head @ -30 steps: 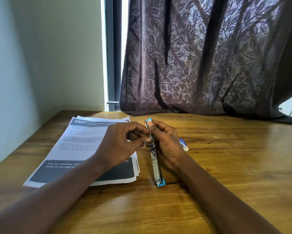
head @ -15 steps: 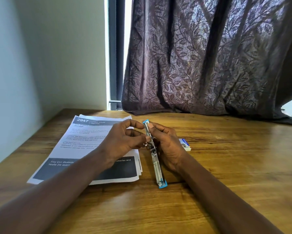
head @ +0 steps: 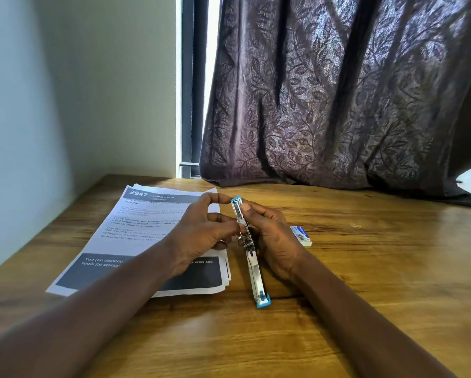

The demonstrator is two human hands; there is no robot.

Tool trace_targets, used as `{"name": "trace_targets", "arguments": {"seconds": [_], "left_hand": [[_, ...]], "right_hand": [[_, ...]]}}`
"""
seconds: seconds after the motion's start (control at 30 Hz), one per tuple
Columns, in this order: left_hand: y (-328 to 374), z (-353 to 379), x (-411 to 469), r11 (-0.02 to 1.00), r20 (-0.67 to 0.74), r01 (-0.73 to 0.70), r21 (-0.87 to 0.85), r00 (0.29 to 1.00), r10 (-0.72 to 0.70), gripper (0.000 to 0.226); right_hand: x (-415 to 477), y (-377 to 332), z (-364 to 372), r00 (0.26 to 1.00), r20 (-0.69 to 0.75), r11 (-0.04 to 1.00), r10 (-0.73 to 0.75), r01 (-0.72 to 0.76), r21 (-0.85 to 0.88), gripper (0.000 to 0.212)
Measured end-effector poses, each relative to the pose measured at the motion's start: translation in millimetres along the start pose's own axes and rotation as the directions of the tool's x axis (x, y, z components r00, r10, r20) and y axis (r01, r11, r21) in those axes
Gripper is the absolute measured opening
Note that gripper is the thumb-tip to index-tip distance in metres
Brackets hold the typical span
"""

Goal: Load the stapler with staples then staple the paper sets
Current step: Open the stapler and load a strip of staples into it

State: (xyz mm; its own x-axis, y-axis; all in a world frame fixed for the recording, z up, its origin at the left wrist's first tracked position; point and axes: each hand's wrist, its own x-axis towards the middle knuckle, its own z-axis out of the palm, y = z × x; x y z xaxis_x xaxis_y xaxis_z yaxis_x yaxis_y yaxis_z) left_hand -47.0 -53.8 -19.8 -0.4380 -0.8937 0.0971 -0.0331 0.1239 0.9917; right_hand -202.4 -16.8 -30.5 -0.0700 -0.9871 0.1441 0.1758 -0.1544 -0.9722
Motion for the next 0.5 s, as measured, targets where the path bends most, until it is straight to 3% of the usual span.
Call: {"name": "trace_targets", "arguments": {"seconds": [0.27,0.5], "left_hand": [[-2.0,0.4,1.0,0.967,-0.228,-0.151,0.207,0.953,0.198,0.03],[-1.5,6.2,-4.5,0.938,-0.241,-0.215,0.272,0.928,0.283,0.031]], "right_hand": [[-0.1,0.0,0.5,0.984,0.175,0.998,-0.023,0.032,-0.047,0.041],[-9.3,-6.7,4.0,0.982,0.061,0.923,-0.181,0.191,-0.333,0.027]]}}
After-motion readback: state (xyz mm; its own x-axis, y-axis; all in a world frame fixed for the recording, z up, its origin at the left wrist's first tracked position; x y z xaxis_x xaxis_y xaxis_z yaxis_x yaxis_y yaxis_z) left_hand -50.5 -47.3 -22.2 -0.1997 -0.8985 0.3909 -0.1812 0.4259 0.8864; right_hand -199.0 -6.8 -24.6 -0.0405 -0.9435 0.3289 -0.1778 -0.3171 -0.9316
